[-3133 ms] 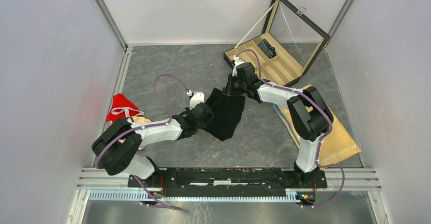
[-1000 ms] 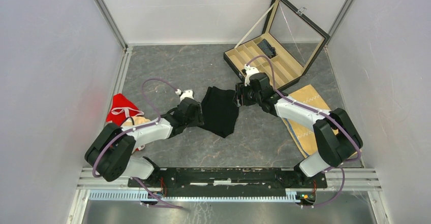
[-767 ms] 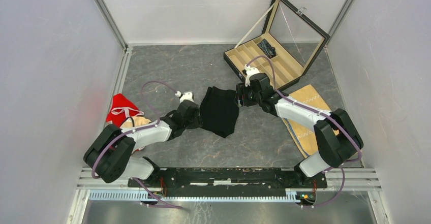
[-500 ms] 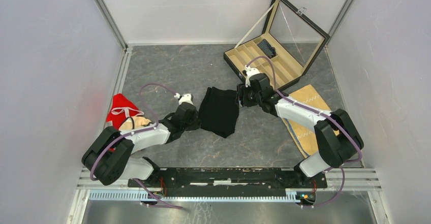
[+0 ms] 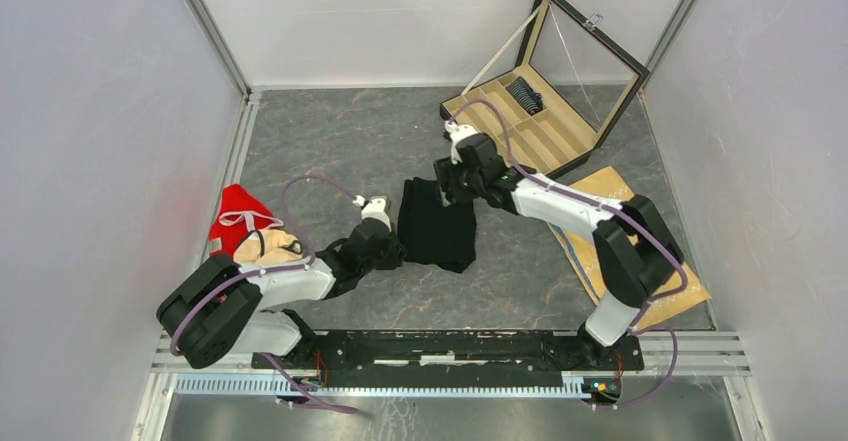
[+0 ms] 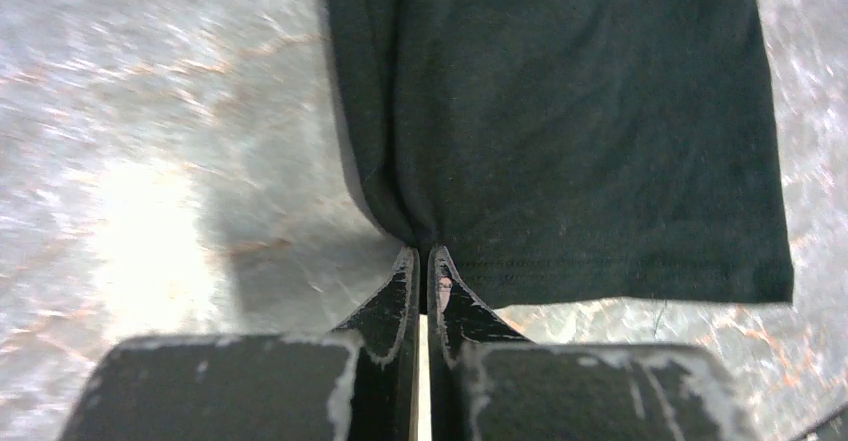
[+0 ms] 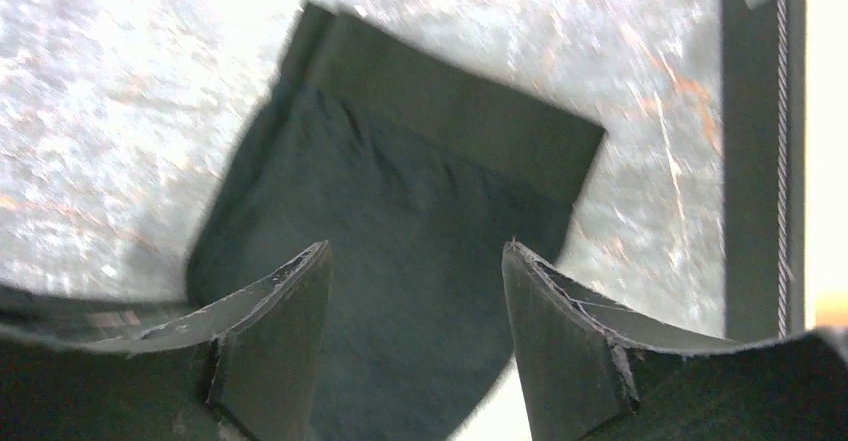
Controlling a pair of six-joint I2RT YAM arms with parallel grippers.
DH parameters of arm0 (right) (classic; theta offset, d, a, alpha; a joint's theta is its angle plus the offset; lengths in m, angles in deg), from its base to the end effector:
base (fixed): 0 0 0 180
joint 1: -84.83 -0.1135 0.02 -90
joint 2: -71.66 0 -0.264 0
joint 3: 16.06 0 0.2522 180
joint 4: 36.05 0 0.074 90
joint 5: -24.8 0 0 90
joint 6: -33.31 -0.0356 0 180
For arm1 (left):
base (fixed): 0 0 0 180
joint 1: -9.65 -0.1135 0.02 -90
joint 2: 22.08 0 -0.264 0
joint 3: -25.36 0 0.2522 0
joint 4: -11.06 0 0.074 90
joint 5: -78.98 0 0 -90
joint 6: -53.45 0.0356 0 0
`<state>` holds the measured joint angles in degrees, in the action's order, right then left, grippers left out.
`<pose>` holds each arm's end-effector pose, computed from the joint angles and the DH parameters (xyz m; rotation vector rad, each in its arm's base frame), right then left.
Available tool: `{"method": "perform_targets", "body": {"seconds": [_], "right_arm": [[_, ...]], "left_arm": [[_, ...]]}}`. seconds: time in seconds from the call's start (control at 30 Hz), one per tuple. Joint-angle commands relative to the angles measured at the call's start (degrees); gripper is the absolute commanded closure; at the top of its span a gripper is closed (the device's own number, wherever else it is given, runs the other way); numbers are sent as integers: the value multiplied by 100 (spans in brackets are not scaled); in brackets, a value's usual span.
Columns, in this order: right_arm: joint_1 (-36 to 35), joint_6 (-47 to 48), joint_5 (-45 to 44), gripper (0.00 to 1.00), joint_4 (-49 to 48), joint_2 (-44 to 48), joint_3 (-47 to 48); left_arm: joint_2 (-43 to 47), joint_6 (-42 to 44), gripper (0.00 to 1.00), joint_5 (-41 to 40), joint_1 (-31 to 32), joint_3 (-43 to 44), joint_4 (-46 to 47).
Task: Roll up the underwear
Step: Fold the underwear at the center of the board.
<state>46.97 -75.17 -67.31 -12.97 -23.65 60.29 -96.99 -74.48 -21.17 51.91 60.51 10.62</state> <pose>0.2884 0.2226 0.2210 -0.3763 2.3178 0.4550 0.1733 -0.1490 0.1367 -0.0079 2.3172 -0.5349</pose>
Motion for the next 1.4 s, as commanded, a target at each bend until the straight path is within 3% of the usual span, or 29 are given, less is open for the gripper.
{"method": "perform_targets", "body": {"seconds": [0.0,0.2,0.37,1.37], "right_arm": [[-365,78,-329,31,320,-680,1181],[-869,-43,-894,30,1039,-1760,2732],[-1133,-150,-1340,31,1278,-2332,3401],[-1276,-85,-1941,48,1577,-3697,4269]], "left_arm": [[65,-504,98,-19,405,-326,193],[34,-663,98,-31,556,-530,493],[6,-598,98,12,590,-523,505],[70,-505,98,125,599,-662,542]]}}
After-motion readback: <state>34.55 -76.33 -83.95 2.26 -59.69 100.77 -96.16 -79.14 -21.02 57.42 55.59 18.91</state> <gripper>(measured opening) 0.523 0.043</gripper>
